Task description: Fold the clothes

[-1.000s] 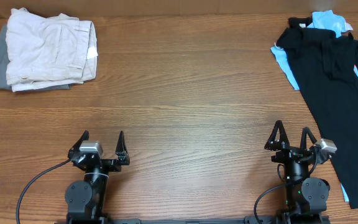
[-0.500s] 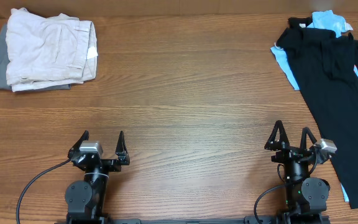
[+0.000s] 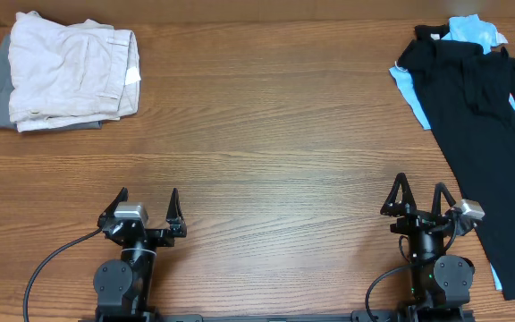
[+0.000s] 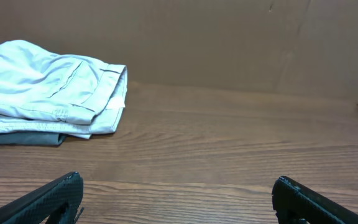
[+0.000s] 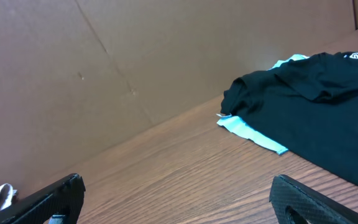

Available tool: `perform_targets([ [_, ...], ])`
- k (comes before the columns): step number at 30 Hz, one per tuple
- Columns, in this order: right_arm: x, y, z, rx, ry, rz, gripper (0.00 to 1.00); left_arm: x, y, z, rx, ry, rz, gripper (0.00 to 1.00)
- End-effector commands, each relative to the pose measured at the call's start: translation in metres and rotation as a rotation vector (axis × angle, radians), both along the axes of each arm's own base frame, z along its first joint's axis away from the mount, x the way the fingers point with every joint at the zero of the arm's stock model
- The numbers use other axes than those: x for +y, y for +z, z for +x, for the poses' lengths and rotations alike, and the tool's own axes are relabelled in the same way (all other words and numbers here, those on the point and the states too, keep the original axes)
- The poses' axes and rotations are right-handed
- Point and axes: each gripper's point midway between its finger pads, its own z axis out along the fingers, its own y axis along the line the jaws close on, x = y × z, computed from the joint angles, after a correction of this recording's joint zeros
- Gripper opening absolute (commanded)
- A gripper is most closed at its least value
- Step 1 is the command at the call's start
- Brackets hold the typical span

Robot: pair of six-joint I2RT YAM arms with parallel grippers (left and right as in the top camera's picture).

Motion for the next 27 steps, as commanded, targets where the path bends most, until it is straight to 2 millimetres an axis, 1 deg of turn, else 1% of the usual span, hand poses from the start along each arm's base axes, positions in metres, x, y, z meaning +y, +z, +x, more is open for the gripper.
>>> perform_targets([
  [1,-0.001,-0.001,0.0,-0.008,-0.007,0.004,1.0,0.003,0.0,0.0,-0.009,0.015,0.016,1.0],
  [4,-0.002,-0.001,0.0,-0.01,-0.015,0.004,1.0,0.003,0.0,0.0,-0.01,0.015,0.016,1.0],
  [6,-0.018,0.002,-0.002,-0.022,-0.105,0.004,1.0,0.003,0.0,0.0,-0.009,0.015,0.016,1.0],
  [7,-0.022,0.001,-0.003,-0.018,-0.131,0.004,1.0,0.003,0.0,0.0,-0.009,0.015,0.016,1.0],
  [14,-0.018,0.001,-0.003,-0.018,-0.11,0.005,1.0,0.003,0.0,0.0,-0.01,0.015,0.016,1.0],
  [16,-0.007,0.001,-0.001,-0.015,-0.043,0.005,1.0,0.003,0.0,0.0,-0.009,0.015,0.016,1.0],
  [19,0.023,0.0,0.0,-0.01,0.134,0.005,1.0,0.003,0.0,0.0,-0.01,0.015,0.016,1.0],
  [20,0.03,-0.001,0.0,-0.009,0.176,0.006,1.0,0.003,0.0,0.0,-0.009,0.015,0.016,1.0],
  [23,0.04,0.008,-0.002,-0.046,0.235,0.003,1.0,0.003,0.0,0.0,-0.01,0.015,0.016,1.0],
  [27,0.041,0.024,-0.003,-0.108,0.239,-0.014,1.0,0.003,0.0,0.0,-0.009,0.014,0.016,0.99],
])
